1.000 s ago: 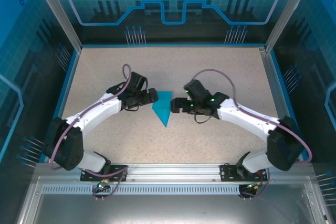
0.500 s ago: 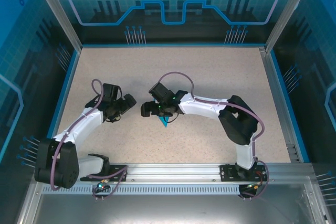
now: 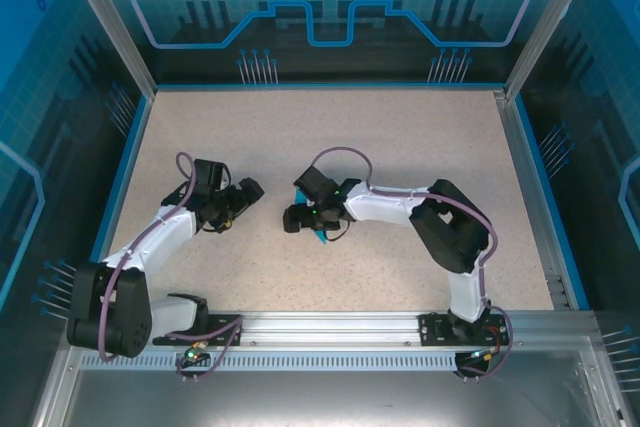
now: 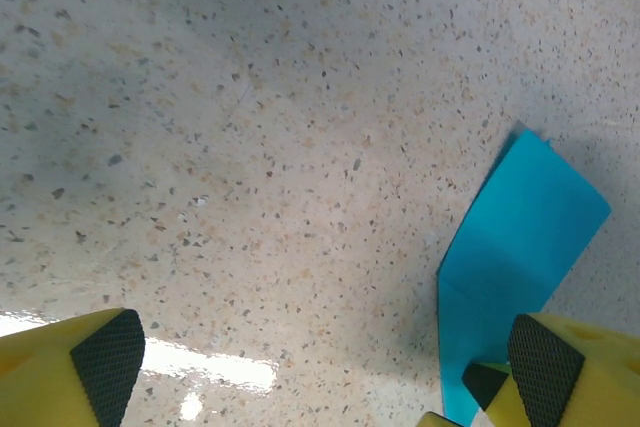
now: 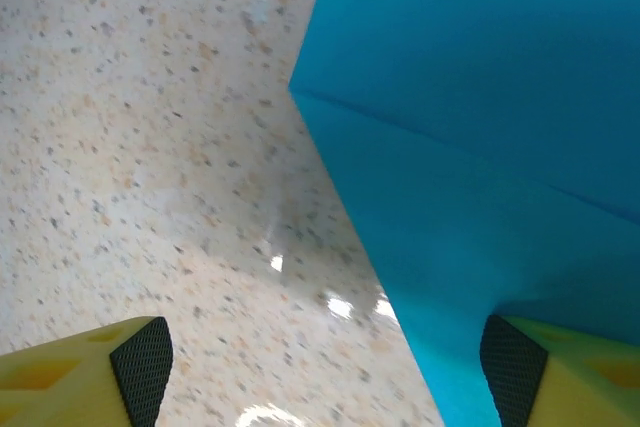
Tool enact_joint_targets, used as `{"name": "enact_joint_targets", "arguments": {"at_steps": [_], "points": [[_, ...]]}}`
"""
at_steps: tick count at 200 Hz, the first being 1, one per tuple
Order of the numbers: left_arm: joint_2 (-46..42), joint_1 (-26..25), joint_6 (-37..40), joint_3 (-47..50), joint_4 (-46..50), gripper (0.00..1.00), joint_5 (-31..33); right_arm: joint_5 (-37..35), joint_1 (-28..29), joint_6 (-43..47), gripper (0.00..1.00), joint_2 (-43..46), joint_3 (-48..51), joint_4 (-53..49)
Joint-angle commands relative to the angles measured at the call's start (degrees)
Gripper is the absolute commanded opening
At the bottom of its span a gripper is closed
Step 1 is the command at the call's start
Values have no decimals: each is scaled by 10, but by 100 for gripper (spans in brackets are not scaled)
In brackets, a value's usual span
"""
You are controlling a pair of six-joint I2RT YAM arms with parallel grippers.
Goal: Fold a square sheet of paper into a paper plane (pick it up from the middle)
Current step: Move the paper to the center of the table, then fold the wing for the fifth time at the center of the table.
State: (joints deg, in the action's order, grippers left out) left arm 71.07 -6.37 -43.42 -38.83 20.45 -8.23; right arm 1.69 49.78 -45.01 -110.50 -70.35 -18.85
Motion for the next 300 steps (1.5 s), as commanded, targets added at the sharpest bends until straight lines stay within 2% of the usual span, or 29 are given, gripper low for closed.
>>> {"name": "enact_joint_targets", "arguments": {"at_steps": [1,24,54,79,103,142,254,300], "points": [[7,4,14,-4,-8,97,-38,27,-24,63,84,37,63,-27],[9,4,18,-3,-13,98,-53,67,-44,123,83,91,129,-25],[10,1,23,2,-27,98,-74,83,-77,179,83,176,193,-38],[15,-16,28,1,-35,98,-79,94,-88,159,83,239,196,-26],[22,-43,25,-2,-46,99,-83,89,-87,97,83,266,196,16],[30,-76,6,-3,-71,99,-94,55,-90,31,81,253,226,67],[88,-155,-24,-22,-114,99,-125,70,-130,-29,78,167,258,126],[110,-184,-43,-29,-137,99,-151,107,-148,-72,76,152,299,177]]}}
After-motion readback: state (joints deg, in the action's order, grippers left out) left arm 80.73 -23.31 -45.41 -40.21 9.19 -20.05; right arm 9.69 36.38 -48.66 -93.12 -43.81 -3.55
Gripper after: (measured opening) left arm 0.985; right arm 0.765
